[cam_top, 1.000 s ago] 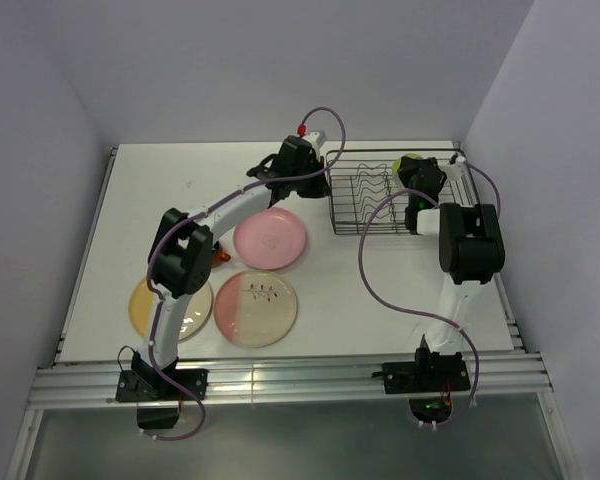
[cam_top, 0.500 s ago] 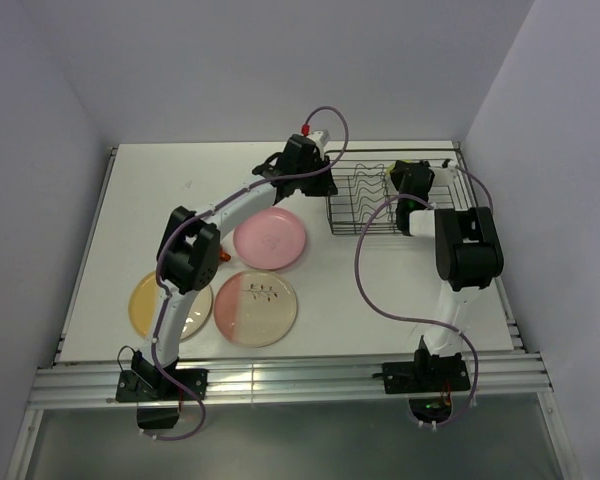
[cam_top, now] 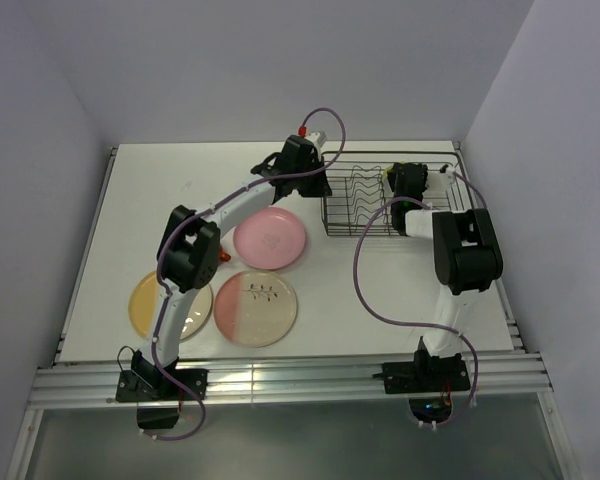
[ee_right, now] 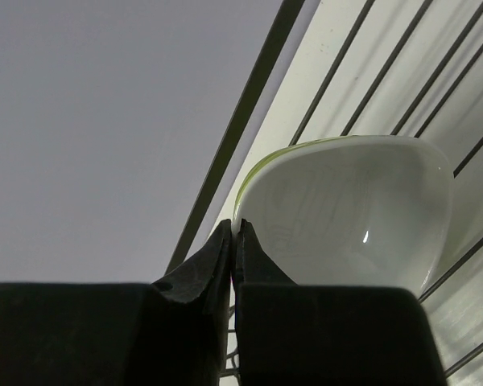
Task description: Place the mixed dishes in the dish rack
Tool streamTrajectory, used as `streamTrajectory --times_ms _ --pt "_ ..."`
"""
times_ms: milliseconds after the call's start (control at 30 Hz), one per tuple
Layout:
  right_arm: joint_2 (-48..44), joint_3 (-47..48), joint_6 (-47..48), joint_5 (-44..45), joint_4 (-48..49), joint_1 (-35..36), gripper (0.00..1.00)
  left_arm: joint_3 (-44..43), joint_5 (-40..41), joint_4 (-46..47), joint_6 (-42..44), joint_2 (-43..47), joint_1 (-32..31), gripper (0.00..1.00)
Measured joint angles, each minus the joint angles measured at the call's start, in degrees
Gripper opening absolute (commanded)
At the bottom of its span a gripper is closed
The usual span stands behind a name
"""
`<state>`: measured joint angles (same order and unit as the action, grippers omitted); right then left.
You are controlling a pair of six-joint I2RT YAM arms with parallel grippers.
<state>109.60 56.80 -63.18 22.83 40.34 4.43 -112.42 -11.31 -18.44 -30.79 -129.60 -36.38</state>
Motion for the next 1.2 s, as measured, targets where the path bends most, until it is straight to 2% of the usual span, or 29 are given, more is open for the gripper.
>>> streamTrajectory --times_ms 33,400,500,600,900,1200 --pt "0.0 0.1 -1.1 0.6 -0.6 0.1 0.0 -0.2 -0.2 0.0 0.0 -0.3 0.1 0.0" --pt "-1.3 -1.5 -12.1 5.3 -2.8 1.1 0.0 -1.1 -3.2 0.6 0.3 -1.4 0.2 0.01" --pt "-1.9 -2.5 -13.8 5.2 -2.7 1.3 0.07 -1.1 -4.3 0.6 0.5 -1.4 0.2 0.05" --pt "-2.3 -2.6 -14.9 5.2 -3.7 1.4 0.09 -2.3 -5.5 -0.2 1.2 -1.8 0.4 0.08" --pt "-3.4 -2.9 -16.7 5.2 -6.1 1.4 0.07 -17.2 -8.4 -1.7 1.5 -6.8 0.7 0.13" --pt "-3.8 -3.3 -17.6 5.0 -6.8 1.5 0.08 -21.4 -16.0 2.5 -1.5 -11.5 0.8 0.24"
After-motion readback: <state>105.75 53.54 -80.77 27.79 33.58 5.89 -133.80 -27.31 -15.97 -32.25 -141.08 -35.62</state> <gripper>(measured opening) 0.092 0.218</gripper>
